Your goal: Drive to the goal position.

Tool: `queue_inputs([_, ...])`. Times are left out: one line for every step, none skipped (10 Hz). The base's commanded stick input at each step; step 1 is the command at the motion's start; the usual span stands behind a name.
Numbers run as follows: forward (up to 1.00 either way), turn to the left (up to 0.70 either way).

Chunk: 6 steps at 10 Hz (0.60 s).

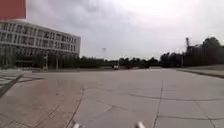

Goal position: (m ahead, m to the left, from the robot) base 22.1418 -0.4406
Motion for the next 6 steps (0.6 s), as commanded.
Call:
queue_inputs([0.50,-0.24])
queue_inputs([0.50,-0.17])
queue_inputs([0.50,-0.08])
queue_inputs([0.50,-0.05])
queue_inputs([0.50,-0.02])
queue_inputs([0.50,0.00])
